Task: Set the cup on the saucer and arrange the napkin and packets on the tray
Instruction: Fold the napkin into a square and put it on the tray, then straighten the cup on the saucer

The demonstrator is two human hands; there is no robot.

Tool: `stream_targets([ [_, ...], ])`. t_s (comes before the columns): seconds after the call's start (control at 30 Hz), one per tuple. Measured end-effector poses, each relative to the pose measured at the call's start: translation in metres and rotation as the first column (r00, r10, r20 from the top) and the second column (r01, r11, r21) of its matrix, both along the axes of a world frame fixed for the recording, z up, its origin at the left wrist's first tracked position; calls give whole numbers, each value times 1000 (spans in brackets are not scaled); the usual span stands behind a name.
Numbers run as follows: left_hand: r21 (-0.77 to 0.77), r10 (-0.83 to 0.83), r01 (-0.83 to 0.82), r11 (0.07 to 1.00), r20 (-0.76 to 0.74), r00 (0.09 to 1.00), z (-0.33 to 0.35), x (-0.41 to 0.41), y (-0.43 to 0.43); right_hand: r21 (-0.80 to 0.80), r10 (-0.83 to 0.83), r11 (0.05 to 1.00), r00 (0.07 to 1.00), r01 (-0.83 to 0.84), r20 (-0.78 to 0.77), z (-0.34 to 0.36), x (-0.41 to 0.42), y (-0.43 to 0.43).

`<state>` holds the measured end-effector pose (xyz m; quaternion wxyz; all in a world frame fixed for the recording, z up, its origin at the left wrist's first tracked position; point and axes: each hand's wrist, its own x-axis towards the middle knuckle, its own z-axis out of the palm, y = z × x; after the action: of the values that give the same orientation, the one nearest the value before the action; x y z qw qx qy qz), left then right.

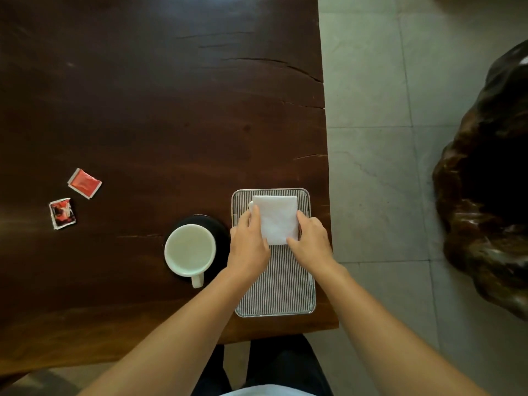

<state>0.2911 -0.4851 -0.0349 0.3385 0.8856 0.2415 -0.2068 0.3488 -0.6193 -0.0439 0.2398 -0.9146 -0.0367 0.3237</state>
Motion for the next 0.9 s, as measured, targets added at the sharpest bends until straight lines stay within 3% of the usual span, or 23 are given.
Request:
stream_targets([
  [0.1, -25, -10, 11, 1000, 22, 1000, 8, 3, 2, 49, -16, 999, 1000, 15, 22, 2, 1, 0],
  [0.2, -206, 102, -85, 975, 75, 992, 23, 4, 9, 118, -133, 985, 991, 129, 26, 11, 3, -2],
  [0.33, -234, 116, -121, 965, -34, 993, 43, 3, 22, 128, -190, 974, 982, 189, -3, 33, 2, -3],
  [0.57, -180, 58, -72, 981, -82, 995, 90, -11, 55, 173, -80, 982, 997, 81, -15, 81, -13, 29],
  [0.73, -170, 54, -58, 984, -32, 998, 113, -35, 107, 197, 81, 976, 994, -95, 79, 108, -25, 86],
  [0.9, -173, 20, -25, 985, -32, 999, 129, -59, 174, 204, 136, 963, 972, -175, 190, 127, -37, 164],
])
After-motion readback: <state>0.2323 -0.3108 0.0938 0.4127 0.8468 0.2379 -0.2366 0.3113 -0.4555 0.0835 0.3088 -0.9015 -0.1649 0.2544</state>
